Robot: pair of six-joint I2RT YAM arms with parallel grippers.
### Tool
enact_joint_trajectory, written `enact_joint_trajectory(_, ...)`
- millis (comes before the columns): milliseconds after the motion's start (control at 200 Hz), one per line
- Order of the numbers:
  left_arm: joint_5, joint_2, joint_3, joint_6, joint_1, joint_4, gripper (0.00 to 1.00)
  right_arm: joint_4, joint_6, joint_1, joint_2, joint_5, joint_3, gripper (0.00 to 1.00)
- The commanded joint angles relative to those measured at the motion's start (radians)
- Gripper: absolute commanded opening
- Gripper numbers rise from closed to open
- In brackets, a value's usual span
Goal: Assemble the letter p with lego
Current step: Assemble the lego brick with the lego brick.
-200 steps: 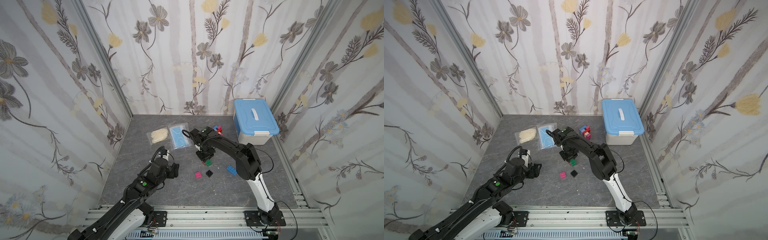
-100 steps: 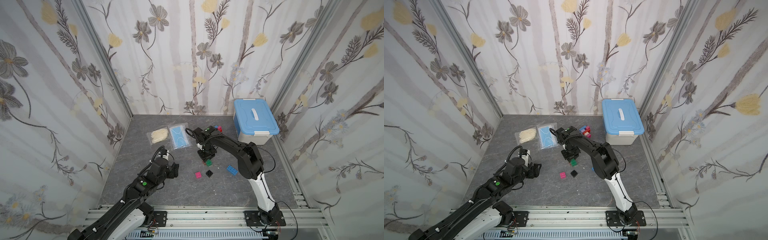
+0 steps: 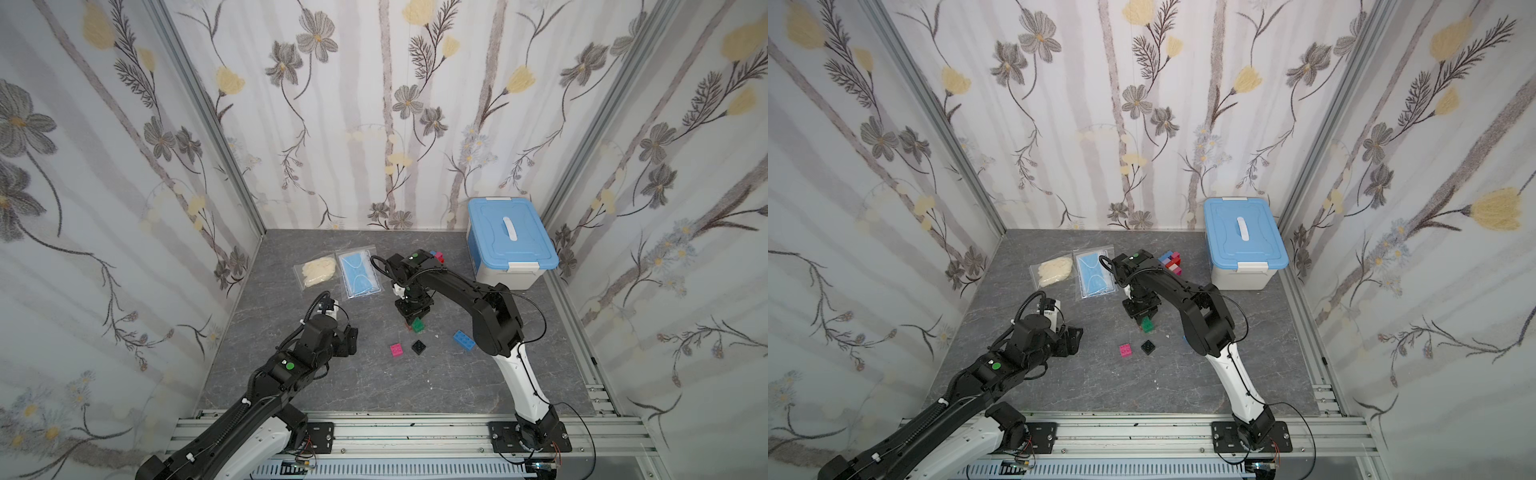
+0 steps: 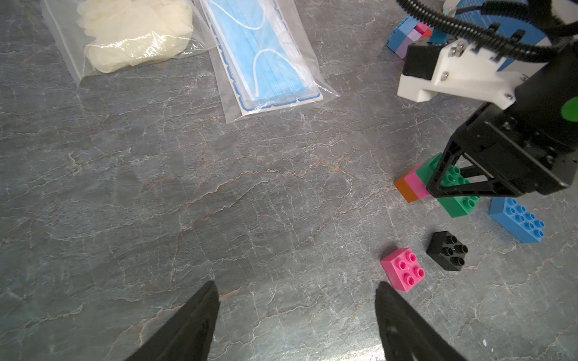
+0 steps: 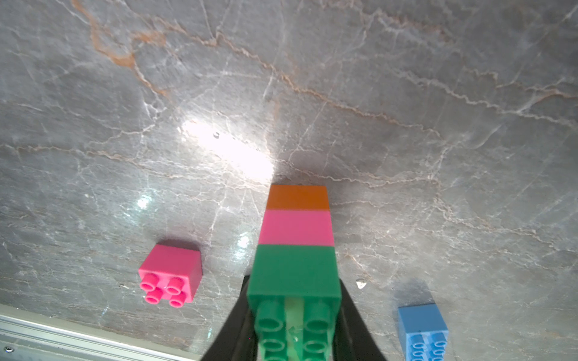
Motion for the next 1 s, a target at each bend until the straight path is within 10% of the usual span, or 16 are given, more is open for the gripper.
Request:
enact_joint_trajectory(0, -0.013, -0.001, 0.011, -0.008, 0.000, 0.002, 0.81, 0.007, 0.000, -0.009, -0.004, 0.088, 0.020, 0.38)
enact_joint_trajectory(330, -0.016, -0.017, 0.016, -0.003, 0.002, -0.007, 0.81, -0.006, 0.002, -0.004, -0.098, 0.100, 0.053, 0.63)
enact_joint_trajectory(999, -0.019, -0.033, 0.023, -0.011, -0.001, -0.013, 0.82, 0.411, 0.033, 0.133, -0.379, 0.149, -0.558, 0.56)
